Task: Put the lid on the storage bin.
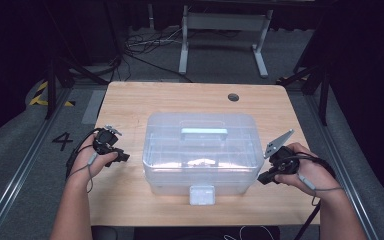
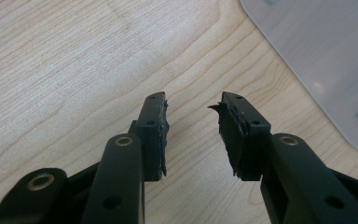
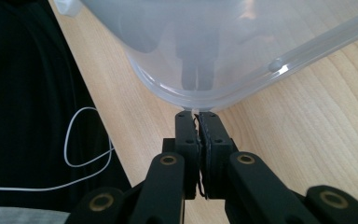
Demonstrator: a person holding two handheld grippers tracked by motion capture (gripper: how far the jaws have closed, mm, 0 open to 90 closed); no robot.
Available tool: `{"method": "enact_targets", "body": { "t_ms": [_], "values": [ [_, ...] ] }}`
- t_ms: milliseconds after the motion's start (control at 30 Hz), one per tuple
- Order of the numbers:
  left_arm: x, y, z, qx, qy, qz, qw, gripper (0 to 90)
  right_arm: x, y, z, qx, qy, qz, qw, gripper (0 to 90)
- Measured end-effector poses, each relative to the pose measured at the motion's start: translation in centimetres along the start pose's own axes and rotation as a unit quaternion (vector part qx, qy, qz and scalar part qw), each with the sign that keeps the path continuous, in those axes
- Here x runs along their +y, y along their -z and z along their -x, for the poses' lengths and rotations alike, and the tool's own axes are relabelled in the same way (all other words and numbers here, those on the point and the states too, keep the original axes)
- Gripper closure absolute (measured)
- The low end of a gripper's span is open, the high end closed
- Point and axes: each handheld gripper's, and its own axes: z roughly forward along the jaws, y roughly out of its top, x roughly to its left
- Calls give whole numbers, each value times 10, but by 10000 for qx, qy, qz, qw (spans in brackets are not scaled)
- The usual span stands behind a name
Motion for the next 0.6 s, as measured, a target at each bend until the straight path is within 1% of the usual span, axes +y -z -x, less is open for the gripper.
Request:
{"method": "enact_targets", "body": {
  "t_ms": [100, 167, 233, 367, 600],
  "values": [
    [0, 0, 0, 10, 16, 6, 10000, 619, -1, 1, -1, 56, 19, 24, 10000, 873],
    [0, 1, 1, 30, -16, 21, 10000, 615, -1, 2, -1, 67, 32, 36, 10000, 873],
    [-1, 1, 2, 39, -2, 20, 10000, 612, -2, 5, 0, 81, 40, 97, 9999, 872],
    [-3, 3, 4, 77, -30, 53, 10000, 597, -3, 14, -1, 99, 47, 278, 9996, 870],
    [-10, 9, 8, 104, -40, 155, 9998, 557, -7, 32, 3, 18, 48, 614, 9981, 870]
  ]
}}
